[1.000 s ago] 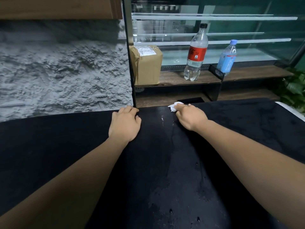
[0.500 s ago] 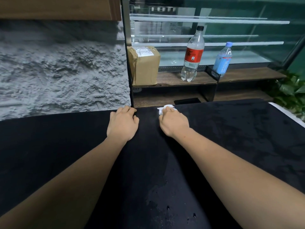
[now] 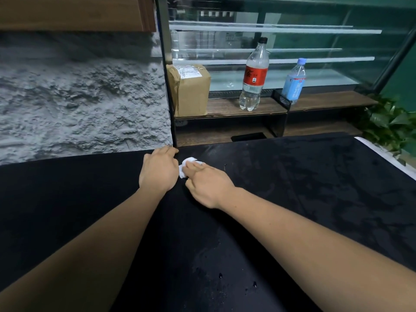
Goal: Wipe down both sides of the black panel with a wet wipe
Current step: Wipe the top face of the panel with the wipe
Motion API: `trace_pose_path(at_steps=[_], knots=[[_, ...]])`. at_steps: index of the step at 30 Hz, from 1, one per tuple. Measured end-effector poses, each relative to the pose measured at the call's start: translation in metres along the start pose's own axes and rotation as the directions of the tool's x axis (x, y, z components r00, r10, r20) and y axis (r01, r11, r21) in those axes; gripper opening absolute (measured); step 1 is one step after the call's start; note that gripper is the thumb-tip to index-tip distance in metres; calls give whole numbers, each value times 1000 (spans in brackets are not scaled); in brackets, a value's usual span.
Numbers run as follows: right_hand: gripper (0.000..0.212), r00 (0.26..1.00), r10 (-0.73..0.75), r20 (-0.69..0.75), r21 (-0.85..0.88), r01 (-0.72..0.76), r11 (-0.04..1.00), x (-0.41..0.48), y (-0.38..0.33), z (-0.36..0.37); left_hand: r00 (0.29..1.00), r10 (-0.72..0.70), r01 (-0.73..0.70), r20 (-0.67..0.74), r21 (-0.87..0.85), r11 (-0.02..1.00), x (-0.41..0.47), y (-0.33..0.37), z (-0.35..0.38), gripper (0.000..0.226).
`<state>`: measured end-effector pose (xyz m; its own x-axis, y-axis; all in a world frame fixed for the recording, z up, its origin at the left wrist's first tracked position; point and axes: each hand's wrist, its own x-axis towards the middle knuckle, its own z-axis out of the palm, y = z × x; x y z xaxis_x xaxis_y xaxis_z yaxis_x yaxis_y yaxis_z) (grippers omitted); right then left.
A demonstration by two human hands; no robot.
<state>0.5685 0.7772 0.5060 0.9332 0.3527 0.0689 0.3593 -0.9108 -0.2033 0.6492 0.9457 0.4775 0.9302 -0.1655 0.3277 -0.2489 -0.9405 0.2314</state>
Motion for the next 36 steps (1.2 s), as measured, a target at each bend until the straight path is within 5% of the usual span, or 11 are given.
trace_pose_path(at_steps=[5, 26, 36], knots=[[47, 998, 36, 56, 36, -38, 999, -7, 22, -6, 1000, -7, 7, -2, -29, 1000, -2, 1, -3, 42], [37, 925, 377, 34, 5, -378, 926, -37, 108, -33, 1000, -9, 9, 20, 2, 1000, -1, 1, -4, 42], [48, 964, 262, -43, -133, -265, 955, -42, 64, -14, 1000, -17, 17, 13, 3, 1000, -1, 1, -2, 42]])
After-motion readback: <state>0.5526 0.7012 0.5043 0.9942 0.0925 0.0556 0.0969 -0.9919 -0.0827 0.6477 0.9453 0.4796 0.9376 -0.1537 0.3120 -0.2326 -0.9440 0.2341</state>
